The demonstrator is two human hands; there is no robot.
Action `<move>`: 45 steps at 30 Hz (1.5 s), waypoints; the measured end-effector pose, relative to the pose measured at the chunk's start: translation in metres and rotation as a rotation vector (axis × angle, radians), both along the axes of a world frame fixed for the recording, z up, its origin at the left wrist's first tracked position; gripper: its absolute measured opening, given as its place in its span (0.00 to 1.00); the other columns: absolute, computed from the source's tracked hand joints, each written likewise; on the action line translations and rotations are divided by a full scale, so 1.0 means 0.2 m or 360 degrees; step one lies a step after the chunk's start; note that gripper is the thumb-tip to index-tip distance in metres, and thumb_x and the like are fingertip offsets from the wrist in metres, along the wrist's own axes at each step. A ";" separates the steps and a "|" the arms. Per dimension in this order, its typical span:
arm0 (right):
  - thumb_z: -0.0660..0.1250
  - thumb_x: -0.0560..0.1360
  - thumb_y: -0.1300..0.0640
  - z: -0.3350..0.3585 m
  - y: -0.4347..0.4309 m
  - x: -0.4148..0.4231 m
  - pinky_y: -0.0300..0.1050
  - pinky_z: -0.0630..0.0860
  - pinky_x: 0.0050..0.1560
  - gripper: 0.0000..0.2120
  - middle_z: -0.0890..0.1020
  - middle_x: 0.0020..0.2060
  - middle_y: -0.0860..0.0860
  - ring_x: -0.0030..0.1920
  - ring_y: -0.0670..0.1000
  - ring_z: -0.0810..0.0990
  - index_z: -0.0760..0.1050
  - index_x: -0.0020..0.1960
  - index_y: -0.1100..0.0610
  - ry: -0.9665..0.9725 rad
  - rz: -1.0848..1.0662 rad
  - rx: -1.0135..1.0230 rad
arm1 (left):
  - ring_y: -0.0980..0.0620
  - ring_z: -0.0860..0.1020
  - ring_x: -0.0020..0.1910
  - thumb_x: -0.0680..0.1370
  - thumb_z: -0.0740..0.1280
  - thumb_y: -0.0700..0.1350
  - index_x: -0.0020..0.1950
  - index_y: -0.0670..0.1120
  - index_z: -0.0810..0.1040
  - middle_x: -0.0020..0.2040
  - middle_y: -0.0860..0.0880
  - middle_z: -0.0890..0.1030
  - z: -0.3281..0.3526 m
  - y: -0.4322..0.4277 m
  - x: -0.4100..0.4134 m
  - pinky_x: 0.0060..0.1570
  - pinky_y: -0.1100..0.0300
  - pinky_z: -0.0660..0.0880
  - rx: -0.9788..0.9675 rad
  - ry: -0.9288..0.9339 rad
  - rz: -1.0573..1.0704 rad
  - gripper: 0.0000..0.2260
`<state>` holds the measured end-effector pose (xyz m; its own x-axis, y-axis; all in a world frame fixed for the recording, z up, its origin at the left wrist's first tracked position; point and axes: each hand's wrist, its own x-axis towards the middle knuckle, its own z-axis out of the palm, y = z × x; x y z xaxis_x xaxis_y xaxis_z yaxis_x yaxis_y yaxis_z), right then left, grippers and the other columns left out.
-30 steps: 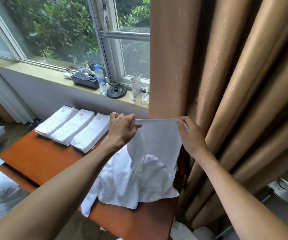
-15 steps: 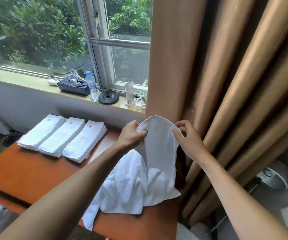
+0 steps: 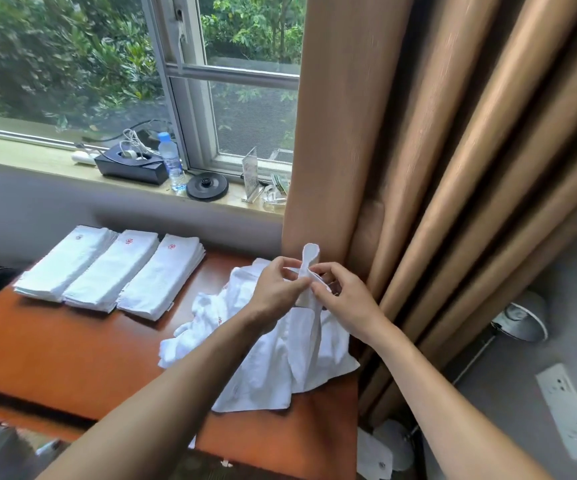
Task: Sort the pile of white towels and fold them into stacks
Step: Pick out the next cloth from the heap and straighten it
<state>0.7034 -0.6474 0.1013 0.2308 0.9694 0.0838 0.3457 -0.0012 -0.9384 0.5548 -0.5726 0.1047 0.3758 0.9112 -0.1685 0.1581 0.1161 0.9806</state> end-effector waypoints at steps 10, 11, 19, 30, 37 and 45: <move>0.72 0.79 0.57 0.03 -0.13 -0.15 0.34 0.76 0.51 0.12 0.83 0.52 0.44 0.51 0.41 0.82 0.83 0.60 0.45 -0.0103 -0.0161 0.0058 | 0.43 0.86 0.51 0.77 0.63 0.35 0.53 0.44 0.78 0.50 0.39 0.84 0.04 -0.12 -0.11 0.45 0.50 0.85 -0.0131 -0.0296 -0.0059 0.08; 0.73 0.79 0.56 0.03 -0.15 -0.16 0.33 0.76 0.52 0.12 0.84 0.52 0.43 0.52 0.40 0.82 0.83 0.61 0.48 -0.0117 -0.0203 0.0076 | 0.44 0.86 0.52 0.75 0.64 0.36 0.55 0.43 0.79 0.51 0.39 0.85 0.03 -0.14 -0.13 0.46 0.53 0.84 -0.0171 -0.0319 -0.0108 0.10; 0.74 0.79 0.59 0.06 -0.27 -0.21 0.38 0.80 0.57 0.10 0.87 0.50 0.41 0.54 0.41 0.85 0.85 0.58 0.51 0.0020 -0.0383 0.0170 | 0.51 0.87 0.47 0.69 0.75 0.50 0.52 0.55 0.84 0.45 0.50 0.87 -0.06 -0.19 -0.19 0.55 0.49 0.83 0.0249 -0.0230 -0.0189 0.11; 0.72 0.80 0.61 0.05 -0.42 -0.25 0.38 0.80 0.59 0.11 0.87 0.53 0.42 0.57 0.42 0.85 0.83 0.58 0.47 0.0159 -0.0308 0.0161 | 0.50 0.86 0.41 0.72 0.75 0.49 0.45 0.54 0.81 0.39 0.51 0.85 -0.10 -0.32 -0.21 0.48 0.43 0.84 0.0426 -0.0162 -0.0074 0.05; 0.71 0.80 0.62 0.02 -0.51 -0.16 0.37 0.80 0.58 0.11 0.87 0.54 0.42 0.57 0.42 0.85 0.84 0.60 0.49 0.0188 -0.0304 0.0154 | 0.51 0.85 0.38 0.76 0.75 0.44 0.44 0.47 0.80 0.36 0.50 0.84 -0.09 -0.44 -0.11 0.47 0.45 0.83 0.0466 -0.0112 0.0016 0.05; 0.70 0.81 0.58 0.01 -0.67 0.03 0.35 0.80 0.58 0.11 0.86 0.54 0.39 0.58 0.41 0.83 0.83 0.61 0.47 0.0126 -0.0315 0.0144 | 0.49 0.84 0.38 0.77 0.74 0.44 0.44 0.46 0.78 0.36 0.51 0.82 -0.10 -0.62 0.13 0.44 0.41 0.83 0.0405 -0.0218 0.0167 0.06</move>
